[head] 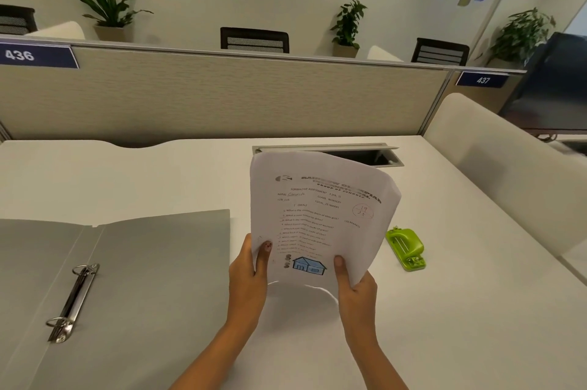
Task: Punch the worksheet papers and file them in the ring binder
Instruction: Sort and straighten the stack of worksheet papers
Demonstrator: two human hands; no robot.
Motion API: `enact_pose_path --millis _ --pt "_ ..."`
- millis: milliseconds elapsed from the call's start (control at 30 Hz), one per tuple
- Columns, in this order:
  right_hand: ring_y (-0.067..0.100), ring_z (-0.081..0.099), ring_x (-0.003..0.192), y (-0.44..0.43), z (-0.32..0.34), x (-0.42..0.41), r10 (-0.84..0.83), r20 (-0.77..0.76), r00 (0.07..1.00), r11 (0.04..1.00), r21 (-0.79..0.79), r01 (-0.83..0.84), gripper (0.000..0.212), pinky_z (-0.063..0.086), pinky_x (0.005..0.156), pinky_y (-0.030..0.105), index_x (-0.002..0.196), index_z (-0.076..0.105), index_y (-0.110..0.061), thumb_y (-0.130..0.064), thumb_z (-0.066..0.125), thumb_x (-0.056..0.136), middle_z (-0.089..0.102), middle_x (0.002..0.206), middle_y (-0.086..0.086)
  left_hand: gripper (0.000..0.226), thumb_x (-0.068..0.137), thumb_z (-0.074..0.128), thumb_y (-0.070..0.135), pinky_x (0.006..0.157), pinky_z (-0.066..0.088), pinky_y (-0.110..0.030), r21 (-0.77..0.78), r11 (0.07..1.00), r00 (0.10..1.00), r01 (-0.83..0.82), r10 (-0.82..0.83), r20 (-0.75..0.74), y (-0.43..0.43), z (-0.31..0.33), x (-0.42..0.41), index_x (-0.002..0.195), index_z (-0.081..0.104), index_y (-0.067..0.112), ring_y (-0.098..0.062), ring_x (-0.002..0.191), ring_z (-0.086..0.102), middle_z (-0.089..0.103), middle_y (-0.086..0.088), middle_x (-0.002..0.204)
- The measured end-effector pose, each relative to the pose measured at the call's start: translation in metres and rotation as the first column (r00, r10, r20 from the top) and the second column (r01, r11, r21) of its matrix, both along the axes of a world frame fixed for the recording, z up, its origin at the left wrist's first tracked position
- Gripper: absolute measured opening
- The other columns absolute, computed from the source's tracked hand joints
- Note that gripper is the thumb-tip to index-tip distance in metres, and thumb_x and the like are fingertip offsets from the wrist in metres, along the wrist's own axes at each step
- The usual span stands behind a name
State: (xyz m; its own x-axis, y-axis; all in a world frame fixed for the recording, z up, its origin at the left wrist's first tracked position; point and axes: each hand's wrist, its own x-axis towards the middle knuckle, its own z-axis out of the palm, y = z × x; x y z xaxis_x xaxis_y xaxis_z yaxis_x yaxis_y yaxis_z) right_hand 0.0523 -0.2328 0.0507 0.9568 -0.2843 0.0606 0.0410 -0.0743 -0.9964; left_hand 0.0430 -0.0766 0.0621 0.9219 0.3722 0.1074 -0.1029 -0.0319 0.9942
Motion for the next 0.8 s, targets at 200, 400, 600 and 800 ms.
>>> enact_pose_path --millis 200,400,600,800 --pt "0.009 0.071 0.089 -0.008 0.005 -0.002 0.006 -0.012 1.000 0.999 0.040 -0.006 0.014 0.059 0.068 0.024 0.104 0.064 -0.029 -0.029 0.059 0.091 0.073 0.099 -0.007 0.010 0.091 0.054 0.035 0.059 0.054 -0.014 0.065 0.997 0.999 -0.032 0.031 0.018 0.011 0.006 0.004 0.095 0.061 0.041 -0.003 0.079 0.069 0.071 0.019 0.086" --pt "0.015 0.071 0.088 -0.023 0.008 -0.004 0.012 -0.052 0.999 1.000 -0.001 -0.012 0.013 0.059 0.066 0.026 0.105 0.063 -0.027 -0.023 0.058 0.094 0.073 0.099 -0.004 0.010 0.093 0.057 0.029 0.062 0.060 -0.031 -0.041 0.994 0.991 -0.098 0.094 -0.093 0.013 -0.001 0.007 0.092 0.064 0.036 -0.013 0.075 0.071 0.073 0.009 0.087" --pt "0.030 0.071 0.096 -0.029 0.008 -0.010 0.069 -0.157 0.985 0.857 0.516 0.023 0.038 0.059 0.070 0.037 0.119 0.060 -0.016 -0.016 0.070 0.083 0.072 0.108 0.010 0.011 0.093 0.058 0.025 0.062 0.056 -0.028 -0.282 0.940 0.967 -0.193 0.134 -0.216 0.008 -0.006 0.009 0.102 0.065 0.023 -0.014 0.080 0.071 0.073 0.005 0.095" --pt "0.021 0.072 0.096 0.003 -0.001 -0.017 0.063 -0.148 0.987 0.759 0.650 0.049 0.036 0.059 0.068 0.032 0.118 0.061 -0.021 -0.012 0.068 0.084 0.074 0.107 0.002 0.012 0.094 0.057 0.019 0.062 0.055 -0.022 -0.469 0.860 0.961 -0.202 0.083 -0.262 -0.022 -0.014 0.003 0.098 0.066 0.026 -0.007 0.080 0.072 0.075 0.013 0.091"
